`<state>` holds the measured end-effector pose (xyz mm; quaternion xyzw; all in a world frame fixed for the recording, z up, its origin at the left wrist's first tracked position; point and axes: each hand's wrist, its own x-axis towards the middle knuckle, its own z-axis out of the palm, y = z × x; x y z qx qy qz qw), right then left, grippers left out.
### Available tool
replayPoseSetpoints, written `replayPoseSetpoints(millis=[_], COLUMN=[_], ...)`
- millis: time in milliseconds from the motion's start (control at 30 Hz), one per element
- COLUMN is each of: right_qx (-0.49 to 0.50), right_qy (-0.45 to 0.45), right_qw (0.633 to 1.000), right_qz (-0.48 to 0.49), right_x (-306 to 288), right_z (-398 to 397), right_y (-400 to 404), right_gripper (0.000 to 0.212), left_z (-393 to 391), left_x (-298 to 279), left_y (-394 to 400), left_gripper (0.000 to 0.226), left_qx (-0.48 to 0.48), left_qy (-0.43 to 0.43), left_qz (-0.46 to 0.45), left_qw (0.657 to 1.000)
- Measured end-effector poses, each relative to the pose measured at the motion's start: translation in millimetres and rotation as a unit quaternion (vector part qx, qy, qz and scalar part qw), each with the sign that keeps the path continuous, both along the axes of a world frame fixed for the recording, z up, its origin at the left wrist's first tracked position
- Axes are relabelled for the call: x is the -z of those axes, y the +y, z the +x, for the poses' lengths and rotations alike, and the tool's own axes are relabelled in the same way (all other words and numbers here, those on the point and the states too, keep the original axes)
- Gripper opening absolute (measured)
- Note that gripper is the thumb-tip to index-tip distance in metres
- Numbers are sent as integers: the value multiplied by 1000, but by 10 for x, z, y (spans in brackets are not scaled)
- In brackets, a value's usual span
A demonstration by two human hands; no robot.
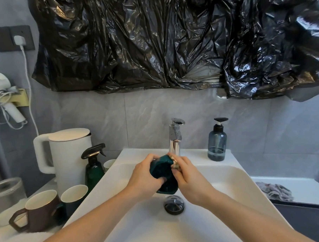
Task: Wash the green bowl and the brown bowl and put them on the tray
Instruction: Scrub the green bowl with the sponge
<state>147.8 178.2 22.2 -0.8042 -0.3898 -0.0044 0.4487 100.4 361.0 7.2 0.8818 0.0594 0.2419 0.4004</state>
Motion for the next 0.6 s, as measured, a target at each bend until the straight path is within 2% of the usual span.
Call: replayPoseSetpoints(millis=[133, 200, 400, 467, 600], right_qx=[15, -2, -45, -54, -37], right_qy=[-91, -108, 31, 37, -12], right_qw=[995, 994, 997, 996, 998], right_qz=[-25, -12, 51, 60, 51], right_x=[-18, -14, 15, 14, -22], right_z=[-11, -4, -9, -40, -61], right_y=[25, 40, 48, 60, 49], right_gripper=[47, 46, 40, 45, 49], left_z=[-17, -14, -15, -20, -13], left_x=[1, -12, -95, -84, -23], left_y=[-6, -14, -2, 1, -38], left_gripper=[32, 19, 18, 18, 17], left_qx=[1, -14, -73, -60, -27], left_qy=[-13, -38, -119, -115, -105], left_qz=[7, 11, -57, -51, -11], left_qw=[1000, 999, 988, 990, 994])
